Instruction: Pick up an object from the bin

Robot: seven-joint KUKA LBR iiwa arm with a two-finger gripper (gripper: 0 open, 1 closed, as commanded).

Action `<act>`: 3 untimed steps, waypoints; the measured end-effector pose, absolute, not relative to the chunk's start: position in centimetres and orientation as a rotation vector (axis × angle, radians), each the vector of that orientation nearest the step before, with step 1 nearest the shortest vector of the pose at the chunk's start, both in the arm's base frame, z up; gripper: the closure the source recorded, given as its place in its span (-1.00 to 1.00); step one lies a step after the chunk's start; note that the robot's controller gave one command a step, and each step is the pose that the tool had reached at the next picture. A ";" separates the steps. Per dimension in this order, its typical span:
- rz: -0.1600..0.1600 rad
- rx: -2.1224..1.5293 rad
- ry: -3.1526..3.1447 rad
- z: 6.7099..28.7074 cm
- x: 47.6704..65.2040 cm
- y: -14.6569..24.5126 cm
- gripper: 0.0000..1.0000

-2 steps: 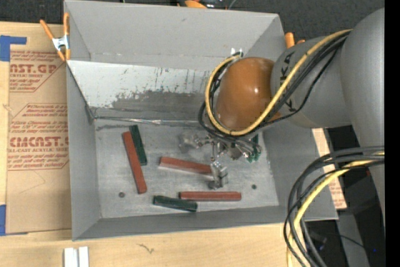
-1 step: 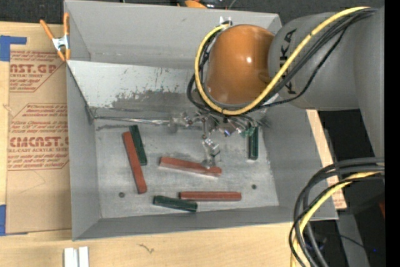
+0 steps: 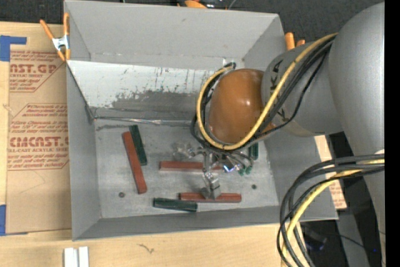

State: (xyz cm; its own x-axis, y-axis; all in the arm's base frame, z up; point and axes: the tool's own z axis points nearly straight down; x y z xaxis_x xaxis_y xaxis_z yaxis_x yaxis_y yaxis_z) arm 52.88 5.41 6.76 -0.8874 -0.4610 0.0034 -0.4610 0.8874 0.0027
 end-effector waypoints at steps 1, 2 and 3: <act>-0.002 0.868 -3.023 7.0 49.0 4.0 -1.00; 0.004 0.866 -3.028 7.3 49.3 3.8 1.00; 0.000 0.832 -3.040 20.5 51.1 7.5 1.00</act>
Offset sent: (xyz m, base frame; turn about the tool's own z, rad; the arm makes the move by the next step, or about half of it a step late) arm -0.0385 -0.0158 0.0024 -0.0796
